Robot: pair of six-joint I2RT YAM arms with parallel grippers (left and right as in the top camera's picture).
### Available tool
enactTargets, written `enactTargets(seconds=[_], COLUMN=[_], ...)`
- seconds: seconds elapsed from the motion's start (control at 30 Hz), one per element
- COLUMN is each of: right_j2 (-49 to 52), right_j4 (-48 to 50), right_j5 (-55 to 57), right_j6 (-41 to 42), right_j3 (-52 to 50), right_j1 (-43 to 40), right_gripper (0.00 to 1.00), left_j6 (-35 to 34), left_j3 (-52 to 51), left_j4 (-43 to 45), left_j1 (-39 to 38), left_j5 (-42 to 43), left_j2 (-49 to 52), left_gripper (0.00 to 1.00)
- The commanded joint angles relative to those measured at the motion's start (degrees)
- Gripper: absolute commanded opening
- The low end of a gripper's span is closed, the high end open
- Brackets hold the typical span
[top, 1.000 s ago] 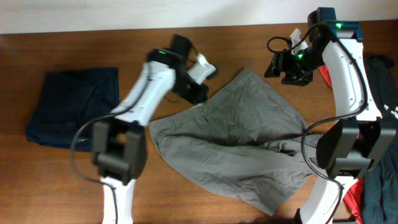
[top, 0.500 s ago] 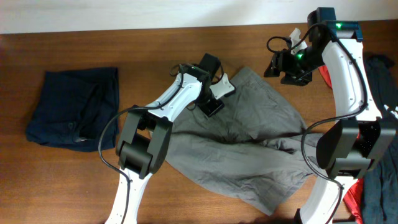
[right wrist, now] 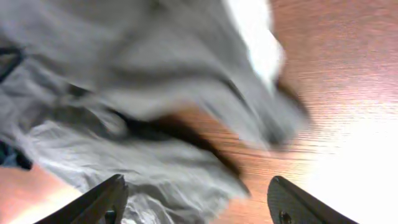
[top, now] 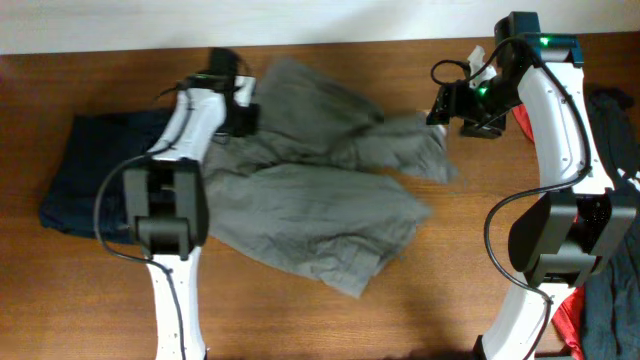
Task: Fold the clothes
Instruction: 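Grasp the shorts waistband with the left gripper near the button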
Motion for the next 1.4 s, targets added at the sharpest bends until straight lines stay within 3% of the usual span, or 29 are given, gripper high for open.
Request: enactTargets(seconds=[0.0,0.13,0.53,0.67,0.73,0.8,0.87,0.97,1.13,1.37], right_j2=[-1.3,-0.3,3.6,4.0,4.0,3.9,2.9,-1.5,-11.6,-12.9], right_j4=[0.3,3.1,36.1,41.7,44.1,43.9,41.2,34.0,21.5,12.8], right_j5=[5.8,5.8,5.2,5.2,5.3,5.5,4.5,5.3,23.6,24.7], right_j6=[-0.4,-0.4,-4.0,-4.0,-4.0,-4.0,-4.0,-8.2,-13.7,-18.9], right_j3=[-0.4,-2.9,-17.7,-21.3,-22.8,-22.7,-21.4,-17.8,-13.8,-14.7], right_j1=[0.1,0.3,3.2,4.8,6.0,6.3,6.1,5.1,3.8,3.1], right_gripper=[0.81,0.81,0.8,0.73,0.46,0.19,0.05,0.04,0.04,0.09], left_j6=[-3.8,-3.5,-0.9,0.7,1.3,1.7,1.7,2.6,2.5,2.5], left_j3=[-2.2,-1.5,-1.3,-0.8,0.0,0.7,1.5,2.4,2.5,2.5], left_j4=[-3.3,-4.0,-8.2,-10.3,-11.5,-12.2,-12.9,-13.3,-13.6,-14.0], left_j1=[3.9,3.9,0.6,0.6,0.7,0.7,0.7,0.8,1.4,3.0], left_j5=[-1.5,-0.5,-0.6,-0.6,-0.6,-0.8,-1.0,-1.1,-1.3,-2.1], left_j2=[7.9,7.9,7.9,7.9,7.9,7.9,7.9,7.9,7.9,7.9], left_gripper=[0.0,0.0,0.0,0.0,0.0,0.0,0.0,0.0,0.0,0.0])
